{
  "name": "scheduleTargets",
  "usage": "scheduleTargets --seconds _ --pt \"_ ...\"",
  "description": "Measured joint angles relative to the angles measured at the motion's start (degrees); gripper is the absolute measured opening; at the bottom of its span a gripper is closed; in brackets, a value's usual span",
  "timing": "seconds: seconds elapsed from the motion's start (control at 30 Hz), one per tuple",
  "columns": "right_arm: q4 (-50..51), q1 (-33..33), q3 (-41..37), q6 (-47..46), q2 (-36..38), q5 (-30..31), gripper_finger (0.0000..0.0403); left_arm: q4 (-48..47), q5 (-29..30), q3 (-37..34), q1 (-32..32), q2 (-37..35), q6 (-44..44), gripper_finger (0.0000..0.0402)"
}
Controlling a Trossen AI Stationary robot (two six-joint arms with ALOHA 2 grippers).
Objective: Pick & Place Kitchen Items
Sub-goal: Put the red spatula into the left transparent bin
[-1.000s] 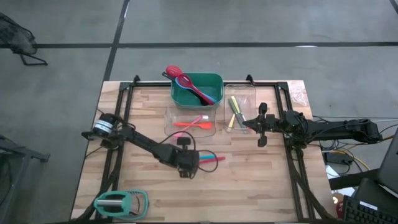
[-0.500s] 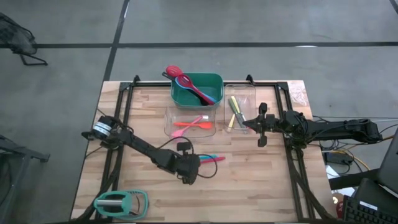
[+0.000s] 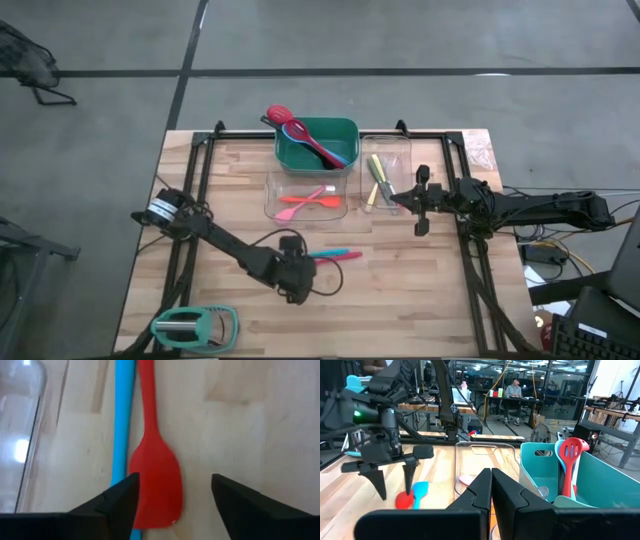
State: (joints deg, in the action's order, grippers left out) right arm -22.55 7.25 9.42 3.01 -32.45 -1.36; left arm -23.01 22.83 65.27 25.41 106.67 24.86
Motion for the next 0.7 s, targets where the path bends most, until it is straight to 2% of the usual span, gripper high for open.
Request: scheduleTargets --seconds 0.13,0.3,0.7 --pt "0.02 -0.01 0.01 0.00 0.02 0.00 0.0008 1.54 0.19 -2.32 -0.19 0.01 0.85 0.0269" --pt "0.00 0.00 0.01 0.00 0.02 0.01 0.0008 3.32 -0.10 -3.87 -0.22 -0.12 0.87 0.0264" --pt "0.00 0.01 -0.01 0.00 0.00 -0.01 0.0008 7.63 -6.89 -7.23 -4.07 -0.18 -0.79 0.0199"
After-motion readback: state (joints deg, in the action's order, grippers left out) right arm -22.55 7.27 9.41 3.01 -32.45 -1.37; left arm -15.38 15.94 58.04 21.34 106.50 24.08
